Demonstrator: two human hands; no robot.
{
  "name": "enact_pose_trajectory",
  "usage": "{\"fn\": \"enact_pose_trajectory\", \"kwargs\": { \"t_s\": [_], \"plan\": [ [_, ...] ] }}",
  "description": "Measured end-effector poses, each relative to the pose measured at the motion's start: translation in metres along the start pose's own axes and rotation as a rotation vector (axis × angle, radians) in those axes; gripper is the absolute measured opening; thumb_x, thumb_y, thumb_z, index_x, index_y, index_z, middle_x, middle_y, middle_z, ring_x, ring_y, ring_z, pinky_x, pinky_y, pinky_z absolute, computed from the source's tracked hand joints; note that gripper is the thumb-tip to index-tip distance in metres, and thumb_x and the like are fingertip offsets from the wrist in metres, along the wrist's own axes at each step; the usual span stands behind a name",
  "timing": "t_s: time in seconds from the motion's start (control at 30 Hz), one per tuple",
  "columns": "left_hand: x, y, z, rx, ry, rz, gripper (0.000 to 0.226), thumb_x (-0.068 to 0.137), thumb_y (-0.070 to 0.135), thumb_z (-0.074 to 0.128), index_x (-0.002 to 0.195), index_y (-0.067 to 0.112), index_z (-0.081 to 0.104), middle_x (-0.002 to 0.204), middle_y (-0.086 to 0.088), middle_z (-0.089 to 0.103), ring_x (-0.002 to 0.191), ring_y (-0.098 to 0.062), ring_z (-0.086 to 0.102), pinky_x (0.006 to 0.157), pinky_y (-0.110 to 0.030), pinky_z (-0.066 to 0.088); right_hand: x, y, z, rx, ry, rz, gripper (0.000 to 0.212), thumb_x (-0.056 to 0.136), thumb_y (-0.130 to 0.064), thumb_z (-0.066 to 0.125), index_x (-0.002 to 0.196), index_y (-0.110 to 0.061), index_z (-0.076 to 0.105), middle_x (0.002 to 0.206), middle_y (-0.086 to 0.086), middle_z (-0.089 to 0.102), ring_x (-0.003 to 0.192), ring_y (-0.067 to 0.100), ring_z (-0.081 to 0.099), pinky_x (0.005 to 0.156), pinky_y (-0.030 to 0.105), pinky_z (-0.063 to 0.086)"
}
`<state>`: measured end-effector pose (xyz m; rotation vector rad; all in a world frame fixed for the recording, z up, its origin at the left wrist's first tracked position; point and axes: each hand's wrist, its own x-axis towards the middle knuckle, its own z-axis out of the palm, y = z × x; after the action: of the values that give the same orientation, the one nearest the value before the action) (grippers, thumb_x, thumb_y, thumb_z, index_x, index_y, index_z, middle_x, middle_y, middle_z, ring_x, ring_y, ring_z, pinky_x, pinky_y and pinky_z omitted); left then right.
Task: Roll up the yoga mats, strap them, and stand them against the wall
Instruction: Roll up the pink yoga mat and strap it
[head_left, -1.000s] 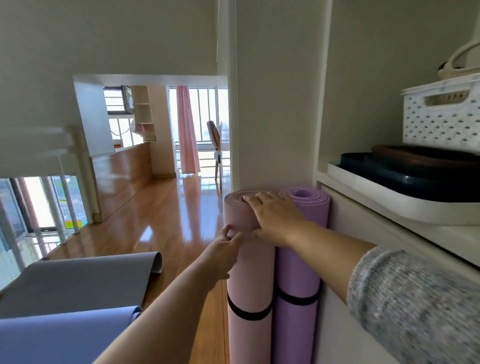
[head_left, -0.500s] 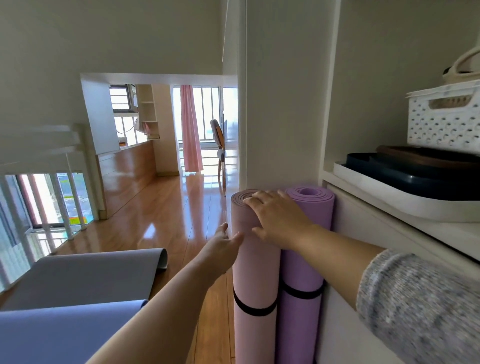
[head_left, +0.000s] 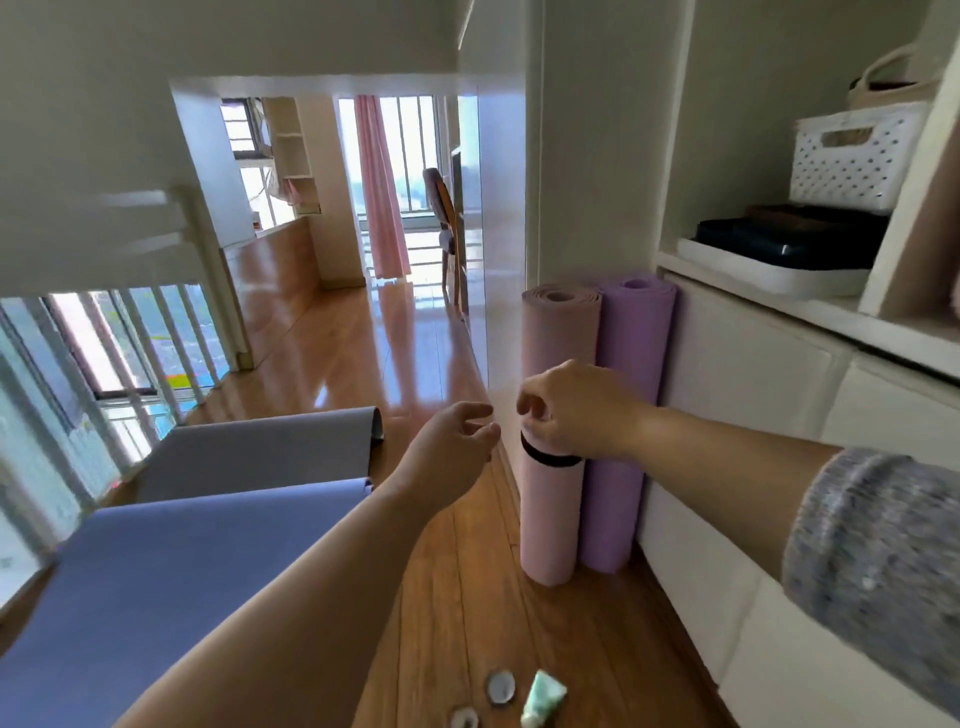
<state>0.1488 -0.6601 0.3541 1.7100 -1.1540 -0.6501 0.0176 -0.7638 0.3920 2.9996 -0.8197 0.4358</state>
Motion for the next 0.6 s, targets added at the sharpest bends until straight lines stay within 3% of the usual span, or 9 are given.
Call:
{"fn": "enact_pose_trajectory", "kwargs": {
  "t_s": [0.23, 0.33, 0.43, 0.6],
  "plan": [
    [-0.109, -0.01, -0.015, -0.034, 0.065, 0.032, 0.016, 0.097, 0.018, 0.054, 0.112, 0.019, 0.059, 0.107, -0.001, 0.067, 0.092, -0.01, 0.065, 0.082, -0.024, 0.055, -0.072, -0.075, 0.013, 0.229, -0.103, 0.041, 0.015, 0.093, -0.027, 0.059, 0.103, -0.021, 0.068, 0.095, -0.008, 0.067, 0.084, 0.005, 0.059, 0.06, 0.008, 0.035],
    [-0.138, -0.016, -0.023, -0.103, 0.16, -0.019, 0.019, 0.097, 0.016, 0.053, 0.115, 0.015, 0.058, 0.105, -0.001, 0.067, 0.087, -0.008, 0.066, 0.071, -0.017, 0.052, -0.09, -0.099, 0.027, 0.358, -0.094, 0.07, 0.015, 0.091, -0.025, 0.061, 0.103, -0.019, 0.069, 0.093, -0.008, 0.066, 0.085, 0.007, 0.061, 0.072, 0.017, 0.048],
    [-0.157, -0.029, -0.024, -0.138, 0.243, -0.068, 0.017, 0.098, 0.013, 0.052, 0.113, 0.014, 0.058, 0.101, -0.001, 0.066, 0.085, -0.008, 0.066, 0.07, -0.016, 0.053, -0.106, -0.114, 0.051, 0.459, -0.127, 0.076, 0.013, 0.09, -0.025, 0.063, 0.099, -0.019, 0.07, 0.092, -0.006, 0.067, 0.085, 0.008, 0.061, 0.079, 0.027, 0.054],
    [-0.187, -0.063, 0.0, -0.055, 0.278, -0.117, 0.02, 0.099, 0.014, 0.049, 0.117, 0.011, 0.059, 0.1, 0.001, 0.065, 0.084, -0.007, 0.065, 0.069, -0.013, 0.053, -0.139, -0.111, 0.084, 0.524, -0.189, 0.057, 0.015, 0.091, -0.025, 0.063, 0.102, -0.016, 0.069, 0.093, -0.004, 0.067, 0.085, 0.007, 0.062, 0.079, 0.024, 0.054]
  ]
}}
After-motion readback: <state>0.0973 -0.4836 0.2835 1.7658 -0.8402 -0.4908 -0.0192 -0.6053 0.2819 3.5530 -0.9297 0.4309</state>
